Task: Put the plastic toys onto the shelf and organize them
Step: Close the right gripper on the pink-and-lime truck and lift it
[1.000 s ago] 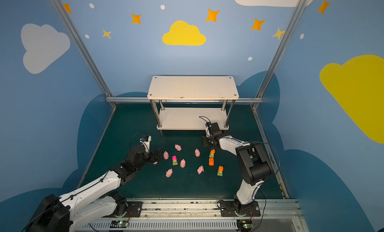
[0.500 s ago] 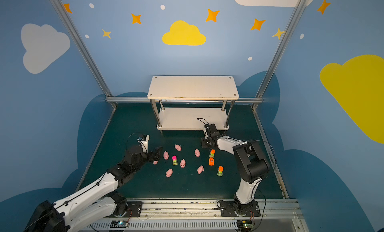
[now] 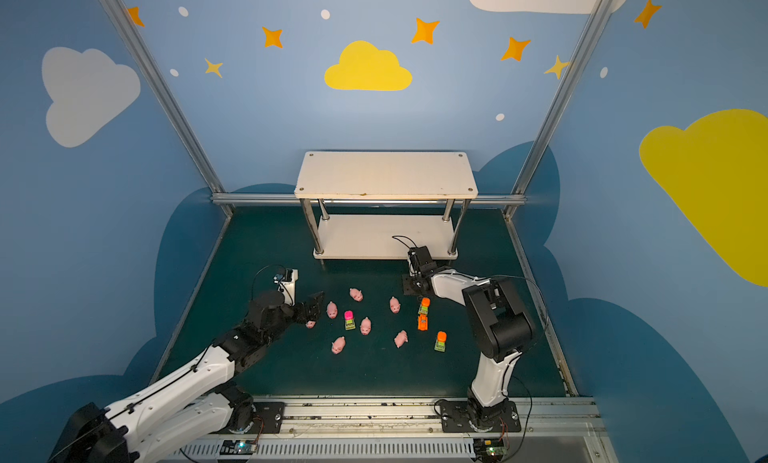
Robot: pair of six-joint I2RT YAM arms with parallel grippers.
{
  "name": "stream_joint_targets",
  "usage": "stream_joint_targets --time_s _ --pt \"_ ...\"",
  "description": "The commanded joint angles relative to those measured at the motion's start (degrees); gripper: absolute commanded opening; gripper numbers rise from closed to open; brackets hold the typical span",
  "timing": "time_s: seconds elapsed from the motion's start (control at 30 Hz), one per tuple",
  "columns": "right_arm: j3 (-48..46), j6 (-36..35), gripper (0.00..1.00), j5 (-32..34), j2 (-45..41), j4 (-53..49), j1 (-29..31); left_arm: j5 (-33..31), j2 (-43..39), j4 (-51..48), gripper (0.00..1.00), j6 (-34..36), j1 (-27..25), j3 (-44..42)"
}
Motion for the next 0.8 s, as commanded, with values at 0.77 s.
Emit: stream_joint_targets --time_s 0.77 --pt "-3.27 4.09 0.26 3.60 -10.30 -8.22 4.15 3.27 -6.37 -2.93 1.00 -2.20 -0.45 0.76"
